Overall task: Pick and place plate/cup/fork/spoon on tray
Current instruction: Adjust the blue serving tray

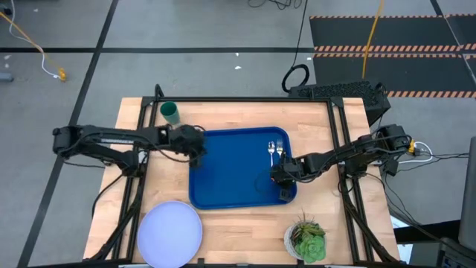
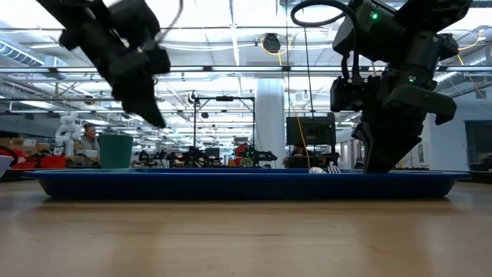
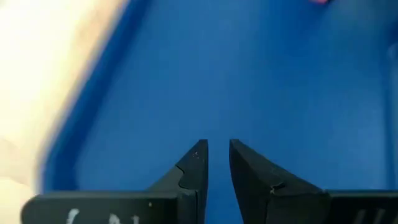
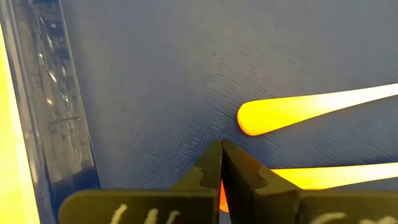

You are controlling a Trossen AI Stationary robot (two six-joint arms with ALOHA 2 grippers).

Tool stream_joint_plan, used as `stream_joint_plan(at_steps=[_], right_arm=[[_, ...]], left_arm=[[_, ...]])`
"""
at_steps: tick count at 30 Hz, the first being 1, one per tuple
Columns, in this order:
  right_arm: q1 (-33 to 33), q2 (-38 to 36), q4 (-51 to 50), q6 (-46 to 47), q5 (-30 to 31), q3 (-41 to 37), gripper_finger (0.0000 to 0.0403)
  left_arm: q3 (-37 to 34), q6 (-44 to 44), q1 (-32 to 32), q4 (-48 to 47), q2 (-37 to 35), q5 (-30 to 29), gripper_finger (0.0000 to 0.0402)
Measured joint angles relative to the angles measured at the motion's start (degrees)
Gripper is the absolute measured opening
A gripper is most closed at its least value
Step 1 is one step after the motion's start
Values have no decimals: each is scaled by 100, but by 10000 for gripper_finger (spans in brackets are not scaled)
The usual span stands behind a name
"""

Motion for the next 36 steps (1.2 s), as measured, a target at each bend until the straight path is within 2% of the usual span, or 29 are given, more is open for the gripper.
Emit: stream_joint_plan(at_steps=[5, 10, 21, 26, 36], right_arm=[[0, 0, 0, 0, 2, 0, 0], [-2, -2, -6, -2, 2, 0, 0], [-7, -2, -91, -18, 120, 2, 0], [-7, -2, -101, -17, 120, 2, 0], [-7, -2, -124, -7, 122, 2, 0]], left_arm=[[-2, -344, -80, 172, 899, 5, 67], [-2, -551, -143, 68, 1313, 31, 67], [-2, -753, -796, -373, 1352, 36, 67], [-2, -699, -865, -662, 1352, -199, 67], [-401, -381, -880, -614, 1326, -209, 67]])
